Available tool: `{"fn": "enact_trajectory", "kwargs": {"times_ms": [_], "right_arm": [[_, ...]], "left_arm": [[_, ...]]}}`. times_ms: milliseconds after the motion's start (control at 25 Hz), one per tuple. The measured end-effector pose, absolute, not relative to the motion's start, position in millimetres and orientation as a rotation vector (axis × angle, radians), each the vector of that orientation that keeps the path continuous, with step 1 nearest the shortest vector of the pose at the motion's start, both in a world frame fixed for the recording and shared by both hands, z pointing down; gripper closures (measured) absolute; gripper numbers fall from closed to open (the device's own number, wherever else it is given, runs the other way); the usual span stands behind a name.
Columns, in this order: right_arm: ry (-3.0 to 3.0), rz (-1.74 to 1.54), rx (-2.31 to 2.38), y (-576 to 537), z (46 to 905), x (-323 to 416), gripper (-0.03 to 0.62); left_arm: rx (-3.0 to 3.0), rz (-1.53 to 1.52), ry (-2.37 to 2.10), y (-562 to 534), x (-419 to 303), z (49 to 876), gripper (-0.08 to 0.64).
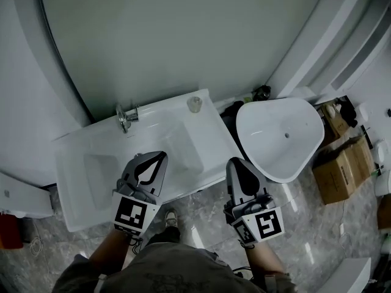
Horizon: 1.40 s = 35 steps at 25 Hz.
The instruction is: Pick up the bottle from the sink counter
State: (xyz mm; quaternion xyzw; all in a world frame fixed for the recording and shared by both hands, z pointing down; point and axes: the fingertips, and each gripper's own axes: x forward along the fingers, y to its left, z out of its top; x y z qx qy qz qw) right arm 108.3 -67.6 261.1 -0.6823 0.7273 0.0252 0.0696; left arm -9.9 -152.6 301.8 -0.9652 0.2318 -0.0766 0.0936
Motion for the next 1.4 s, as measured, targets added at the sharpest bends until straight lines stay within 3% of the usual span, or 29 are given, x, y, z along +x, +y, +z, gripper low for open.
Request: {"fn": "enact_trajectory", "kwargs": {"times_ms": [360,440,640,1000,1400], "right_arm": [[2.204,0.131,-2.082,-152.6,263.0,143.5,0.545],[2.237,0.117,-2.081,-174.1,268.1,152.6,0.453],[2.325,0.016,-2.026,-223.9,289.1,168.2,0.364],[2.356,0.009,-2.012,-309.4,351.3,216.2,0.322],[2.403,-0.217,-2.079,-390.8,459.6,258.2,0.295]], "left_arm": [[-2.855,-0.146,0.683,-219.9,23.4,288.9,0.542],[-2.849,-0.130,0.697,-233.0,32.0,287.2,0.543],[-2.864,-0.154,0.762,-266.2,51.7,302.6,0.543],[-2.848,-0.204,0.912,-322.8,94.2,336.8,0.543],[-2.872,-0.281,0.958,-367.0,133.1,382.3,0.543]]}}
